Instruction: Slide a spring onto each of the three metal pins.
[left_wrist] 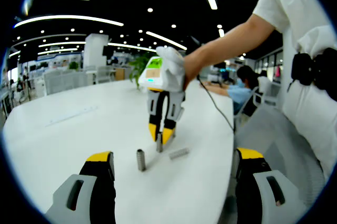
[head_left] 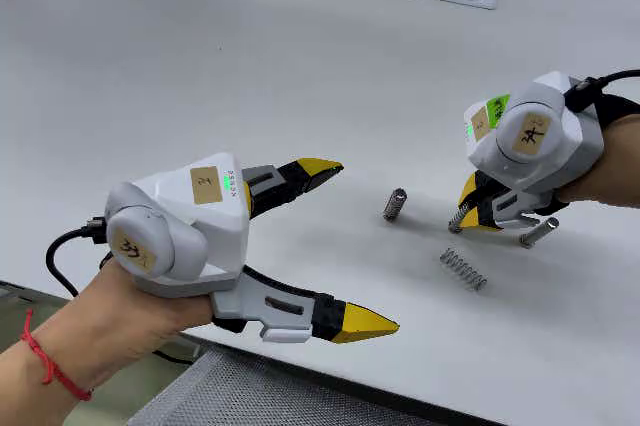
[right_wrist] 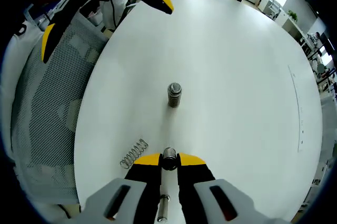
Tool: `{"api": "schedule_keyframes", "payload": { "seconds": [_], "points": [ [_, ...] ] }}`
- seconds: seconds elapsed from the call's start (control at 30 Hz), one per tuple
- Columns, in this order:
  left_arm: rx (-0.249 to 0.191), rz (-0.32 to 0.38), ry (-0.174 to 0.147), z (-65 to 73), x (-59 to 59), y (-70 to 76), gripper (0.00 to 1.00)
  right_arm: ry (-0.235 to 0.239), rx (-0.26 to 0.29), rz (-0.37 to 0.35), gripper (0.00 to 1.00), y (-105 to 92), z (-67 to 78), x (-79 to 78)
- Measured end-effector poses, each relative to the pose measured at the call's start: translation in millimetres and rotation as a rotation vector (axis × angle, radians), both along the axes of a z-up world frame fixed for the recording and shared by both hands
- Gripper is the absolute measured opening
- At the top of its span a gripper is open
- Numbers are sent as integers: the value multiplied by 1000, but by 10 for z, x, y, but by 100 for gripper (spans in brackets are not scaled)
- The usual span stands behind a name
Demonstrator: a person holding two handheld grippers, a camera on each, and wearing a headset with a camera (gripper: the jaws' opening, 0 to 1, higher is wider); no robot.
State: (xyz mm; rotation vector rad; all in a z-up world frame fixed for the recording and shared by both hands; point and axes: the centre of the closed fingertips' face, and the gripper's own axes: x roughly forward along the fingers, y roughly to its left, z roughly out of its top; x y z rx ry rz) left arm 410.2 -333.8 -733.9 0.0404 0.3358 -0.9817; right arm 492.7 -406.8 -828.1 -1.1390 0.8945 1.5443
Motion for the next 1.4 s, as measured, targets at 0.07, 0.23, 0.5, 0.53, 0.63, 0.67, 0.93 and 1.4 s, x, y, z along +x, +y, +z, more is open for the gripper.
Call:
{"api": "schedule_keyframes", "payload": {
  "seconds": [0.07,0.23,0.5,0.53,0.63,0.67,0.93,1.4],
  "points": [
    [0,0,0,-1,-1,1,96,0,-2,-2,13,-3,-15,-2],
    [3,2,1,6,-6,-8,96,0,2,-5,13,5,-7,-40],
    [8,2,2,23,-18,-22,96,-1,15,-11,13,14,5,-51],
    [9,2,1,28,-18,-24,96,0,17,-13,14,12,5,-38],
    [10,1,1,45,-19,-36,95,0,25,-21,16,8,37,-44],
    [11,0,1,48,-20,-39,95,1,27,-22,16,10,39,-35],
    [17,-3,-3,60,-25,-20,95,-8,66,-34,21,21,193,-63],
    [36,-15,-14,112,-39,1,94,11,247,-141,31,-30,613,-87]
  ]
}}
